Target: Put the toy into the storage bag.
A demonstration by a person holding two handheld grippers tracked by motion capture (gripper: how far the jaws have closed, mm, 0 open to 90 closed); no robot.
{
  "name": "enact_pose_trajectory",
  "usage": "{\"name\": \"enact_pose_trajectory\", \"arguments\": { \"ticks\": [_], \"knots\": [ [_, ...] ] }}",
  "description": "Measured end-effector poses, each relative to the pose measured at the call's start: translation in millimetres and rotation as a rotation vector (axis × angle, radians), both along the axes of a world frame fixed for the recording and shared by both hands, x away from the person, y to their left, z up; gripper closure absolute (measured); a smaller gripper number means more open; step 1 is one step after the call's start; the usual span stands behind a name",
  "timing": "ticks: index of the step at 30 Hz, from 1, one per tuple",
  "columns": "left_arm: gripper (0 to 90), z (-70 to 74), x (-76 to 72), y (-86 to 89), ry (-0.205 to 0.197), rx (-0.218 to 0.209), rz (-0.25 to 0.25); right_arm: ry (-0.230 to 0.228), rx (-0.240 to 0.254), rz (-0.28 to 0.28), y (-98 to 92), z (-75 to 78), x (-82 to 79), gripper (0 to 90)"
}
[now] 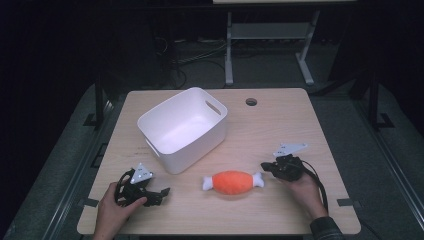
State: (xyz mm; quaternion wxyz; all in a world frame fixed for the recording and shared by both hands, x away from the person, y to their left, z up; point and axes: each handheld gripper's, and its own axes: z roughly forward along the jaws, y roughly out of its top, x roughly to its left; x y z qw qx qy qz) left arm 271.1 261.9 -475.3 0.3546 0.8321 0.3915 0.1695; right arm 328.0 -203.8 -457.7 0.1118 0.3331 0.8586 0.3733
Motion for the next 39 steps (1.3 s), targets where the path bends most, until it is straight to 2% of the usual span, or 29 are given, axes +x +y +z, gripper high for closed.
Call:
{"name": "enact_pose_trajectory", "arguments": {
  "ticks": [7, 18, 39],
  "knots": [
    [12.4, 0.0, -0.1, -0.1, 0.000, -0.001, 0.000, 0.012, -0.001, 0.029, 7.0, -4.9, 2.8, 89.6],
    [12.4, 0.0, 0.1, 0.0, -0.001, 0.000, -0.001, 0.021, -0.002, 0.060, 8.6, -2.7, -2.9, 89.5],
    [12.4, 0.1, 0.1, 0.1, -0.001, 0.003, -0.002, 0.027, -0.009, 0.125, 17.3, 4.6, -32.1, 89.5]
  ]
}}
